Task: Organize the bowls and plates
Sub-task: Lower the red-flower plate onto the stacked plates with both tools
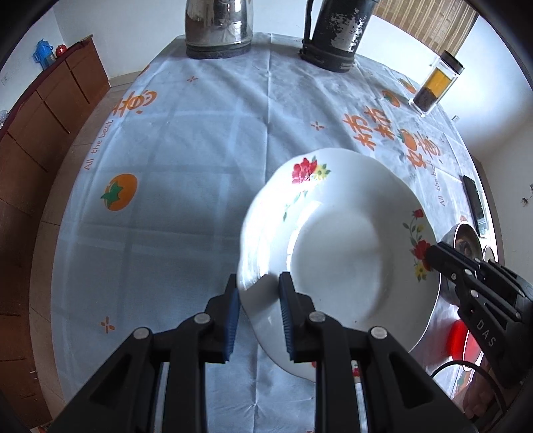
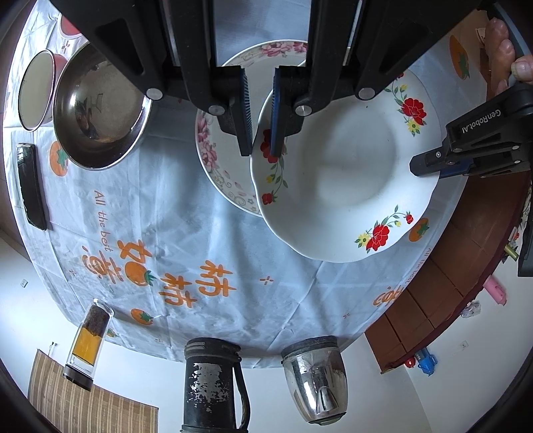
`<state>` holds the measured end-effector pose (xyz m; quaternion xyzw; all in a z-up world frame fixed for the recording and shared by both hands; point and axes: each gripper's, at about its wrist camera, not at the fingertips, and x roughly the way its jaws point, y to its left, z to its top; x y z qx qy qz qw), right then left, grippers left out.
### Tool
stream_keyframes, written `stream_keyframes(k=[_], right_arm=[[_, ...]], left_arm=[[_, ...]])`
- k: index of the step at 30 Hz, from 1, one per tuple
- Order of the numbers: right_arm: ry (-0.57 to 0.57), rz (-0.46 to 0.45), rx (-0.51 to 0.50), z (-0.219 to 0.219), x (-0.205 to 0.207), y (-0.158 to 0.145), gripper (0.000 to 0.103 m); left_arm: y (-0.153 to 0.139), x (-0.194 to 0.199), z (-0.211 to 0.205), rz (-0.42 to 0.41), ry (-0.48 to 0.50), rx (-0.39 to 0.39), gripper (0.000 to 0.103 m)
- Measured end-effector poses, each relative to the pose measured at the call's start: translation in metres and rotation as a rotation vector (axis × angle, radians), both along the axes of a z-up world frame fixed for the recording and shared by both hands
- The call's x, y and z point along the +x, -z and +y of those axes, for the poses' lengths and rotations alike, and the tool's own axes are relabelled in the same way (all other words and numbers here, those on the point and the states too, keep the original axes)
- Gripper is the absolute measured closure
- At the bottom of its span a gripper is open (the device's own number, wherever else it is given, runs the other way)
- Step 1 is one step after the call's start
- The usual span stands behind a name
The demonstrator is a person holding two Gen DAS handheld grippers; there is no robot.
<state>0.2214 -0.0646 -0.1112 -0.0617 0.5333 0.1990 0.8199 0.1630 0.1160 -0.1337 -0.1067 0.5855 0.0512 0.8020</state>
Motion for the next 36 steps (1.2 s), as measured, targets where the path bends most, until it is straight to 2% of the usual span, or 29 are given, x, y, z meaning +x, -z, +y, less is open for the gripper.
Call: stream_keyframes(k=[36], right_arm=[[0.075,0.028,-0.025,-0.034,-0.006,0.014,0.091]], left_arm=[[0.013,0.014,-0.031,0.017,0.078,-0.004,0.083]])
